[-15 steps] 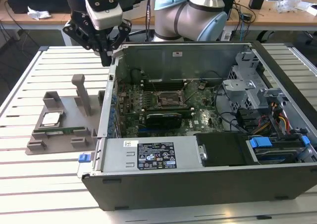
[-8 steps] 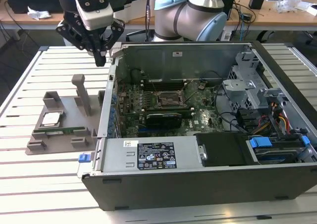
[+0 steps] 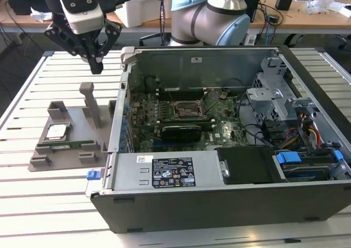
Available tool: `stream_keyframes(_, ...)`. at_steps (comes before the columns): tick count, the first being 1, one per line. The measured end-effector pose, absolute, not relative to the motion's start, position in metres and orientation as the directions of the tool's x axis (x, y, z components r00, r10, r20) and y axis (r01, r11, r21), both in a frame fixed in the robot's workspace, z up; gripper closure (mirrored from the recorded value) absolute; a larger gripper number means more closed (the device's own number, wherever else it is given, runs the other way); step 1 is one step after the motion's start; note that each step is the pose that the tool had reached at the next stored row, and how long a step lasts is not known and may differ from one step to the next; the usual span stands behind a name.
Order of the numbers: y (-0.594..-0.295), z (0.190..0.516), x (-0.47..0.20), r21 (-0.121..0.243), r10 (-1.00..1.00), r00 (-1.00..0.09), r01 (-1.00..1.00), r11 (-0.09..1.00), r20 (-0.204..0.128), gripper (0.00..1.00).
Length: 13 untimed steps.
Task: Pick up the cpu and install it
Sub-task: 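Reach for the cpu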
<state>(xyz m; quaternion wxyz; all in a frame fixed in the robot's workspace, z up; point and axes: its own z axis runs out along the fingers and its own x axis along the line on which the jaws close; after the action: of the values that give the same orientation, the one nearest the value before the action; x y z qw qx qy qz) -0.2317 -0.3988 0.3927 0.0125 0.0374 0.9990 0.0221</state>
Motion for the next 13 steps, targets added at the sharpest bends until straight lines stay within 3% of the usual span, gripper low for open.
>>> stream_keyframes(13,-0.399,0.393,-0.267,0.045,0.075,-0.997,0.074,0.996,-0.023,0.89)
